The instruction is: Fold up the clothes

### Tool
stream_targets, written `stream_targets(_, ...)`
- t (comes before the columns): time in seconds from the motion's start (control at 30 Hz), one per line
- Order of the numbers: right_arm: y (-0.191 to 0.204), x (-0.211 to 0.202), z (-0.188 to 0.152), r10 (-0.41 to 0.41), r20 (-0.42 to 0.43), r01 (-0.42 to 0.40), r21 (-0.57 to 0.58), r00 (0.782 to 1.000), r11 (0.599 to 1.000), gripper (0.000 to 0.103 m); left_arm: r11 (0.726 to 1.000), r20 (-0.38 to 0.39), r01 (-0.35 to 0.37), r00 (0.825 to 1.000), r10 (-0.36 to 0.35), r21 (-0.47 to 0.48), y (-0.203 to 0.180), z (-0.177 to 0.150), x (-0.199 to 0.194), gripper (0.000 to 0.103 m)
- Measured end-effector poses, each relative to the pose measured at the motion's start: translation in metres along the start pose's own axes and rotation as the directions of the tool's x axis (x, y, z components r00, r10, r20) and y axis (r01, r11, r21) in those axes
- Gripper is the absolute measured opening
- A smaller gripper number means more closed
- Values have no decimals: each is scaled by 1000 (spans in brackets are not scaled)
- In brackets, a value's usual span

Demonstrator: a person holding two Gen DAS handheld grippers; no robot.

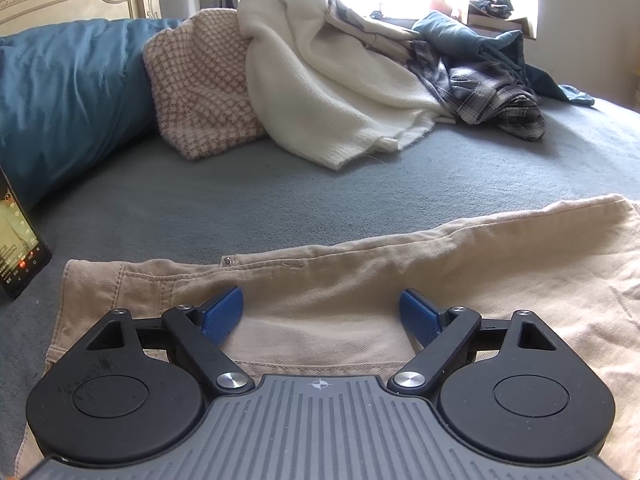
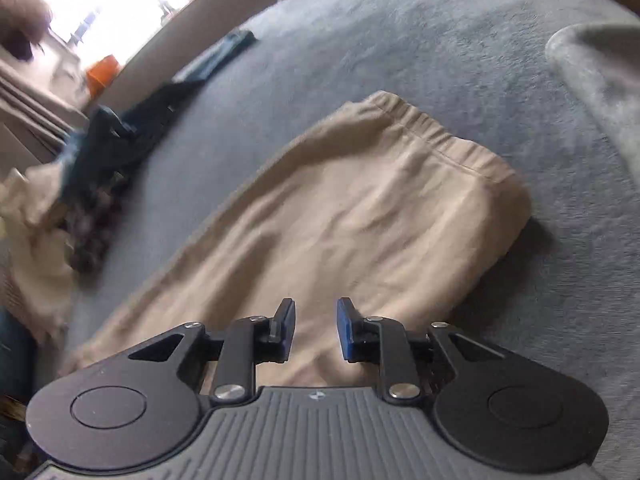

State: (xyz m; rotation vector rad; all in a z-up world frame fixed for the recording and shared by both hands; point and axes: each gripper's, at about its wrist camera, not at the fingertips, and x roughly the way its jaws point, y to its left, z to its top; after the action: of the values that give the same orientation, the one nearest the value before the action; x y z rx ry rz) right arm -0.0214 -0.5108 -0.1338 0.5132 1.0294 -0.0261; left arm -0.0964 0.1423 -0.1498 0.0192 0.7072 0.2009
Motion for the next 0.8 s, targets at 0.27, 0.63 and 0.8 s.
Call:
stream_targets(0.27, 68, -36, -26, -159, 208, 210, -250, 965, 945, 17, 1000, 9, -5, 1000, 5, -8, 3, 2, -12, 87)
stream_targets(0.63, 153, 5, -111, -213, -22, 147, -654, 977, 742, 18, 1000, -3, -6, 1000, 6, 25, 5, -3, -8, 89)
stream_targets(0.8, 163, 1, -85, -182, 74, 191, -576, 980, 795, 18, 999, -12, -15, 1000, 14, -35, 13, 0, -1, 91)
